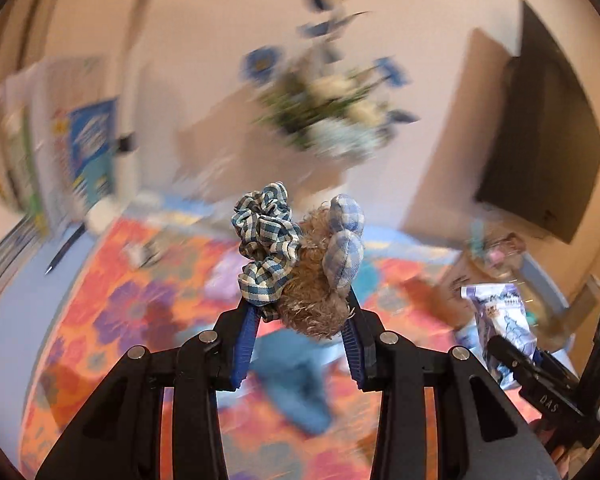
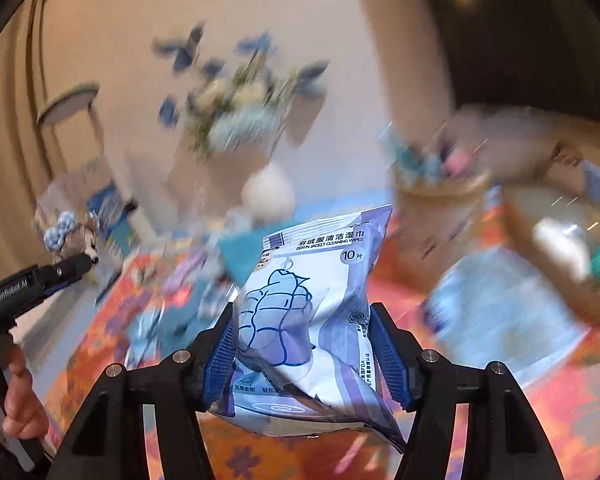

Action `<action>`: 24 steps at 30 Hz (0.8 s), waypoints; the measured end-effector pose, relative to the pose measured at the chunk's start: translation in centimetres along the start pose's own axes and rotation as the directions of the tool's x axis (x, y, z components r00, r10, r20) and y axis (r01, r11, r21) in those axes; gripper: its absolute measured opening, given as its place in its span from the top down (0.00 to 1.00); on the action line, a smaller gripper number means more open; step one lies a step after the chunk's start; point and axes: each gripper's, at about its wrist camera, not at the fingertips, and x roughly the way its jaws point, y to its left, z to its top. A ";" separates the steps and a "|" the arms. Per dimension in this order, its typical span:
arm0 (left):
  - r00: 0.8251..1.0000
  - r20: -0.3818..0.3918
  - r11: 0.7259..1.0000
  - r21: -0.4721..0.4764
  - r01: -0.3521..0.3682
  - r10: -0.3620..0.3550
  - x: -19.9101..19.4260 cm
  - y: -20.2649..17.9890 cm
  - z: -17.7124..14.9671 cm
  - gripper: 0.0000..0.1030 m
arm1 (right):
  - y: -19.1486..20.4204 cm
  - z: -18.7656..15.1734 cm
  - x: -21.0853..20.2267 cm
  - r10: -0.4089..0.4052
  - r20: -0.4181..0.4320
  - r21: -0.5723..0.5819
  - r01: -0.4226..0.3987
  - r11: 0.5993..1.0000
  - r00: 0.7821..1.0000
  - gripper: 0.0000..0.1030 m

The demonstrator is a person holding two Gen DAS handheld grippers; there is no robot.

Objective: Organize soft objects
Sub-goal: 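Carry both items to the glass bowl and release them inside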

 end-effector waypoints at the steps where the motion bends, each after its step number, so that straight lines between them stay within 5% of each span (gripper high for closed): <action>1: 1.000 0.010 0.999 0.015 0.029 -0.029 0.1 -1.7 0.6 0.66 | -0.6 0.8 -1.1 -0.016 0.029 0.007 0.016 1.000 0.999 0.39; 8: 0.975 0.009 0.959 0.183 0.216 -0.221 1.9 -15.2 3.6 0.66 | -8.1 6.4 -9.6 -0.162 0.217 0.166 0.127 0.978 0.963 0.39; 12: 0.934 -0.067 0.904 0.235 0.358 -0.352 4.6 -23.1 4.6 0.66 | -13.4 8.4 -13.2 -0.233 0.291 0.289 0.147 0.946 0.928 0.39; 19: 0.868 -0.244 0.823 0.287 0.490 -0.432 10.0 -32.3 1.8 0.66 | -23.0 9.7 -14.1 -0.410 0.168 0.490 0.285 0.824 0.896 0.39; 24: 0.839 -0.348 0.795 0.305 0.524 -0.419 13.8 -35.1 -0.5 0.62 | -26.1 8.7 -12.6 -0.435 0.048 0.528 0.346 0.775 0.899 0.33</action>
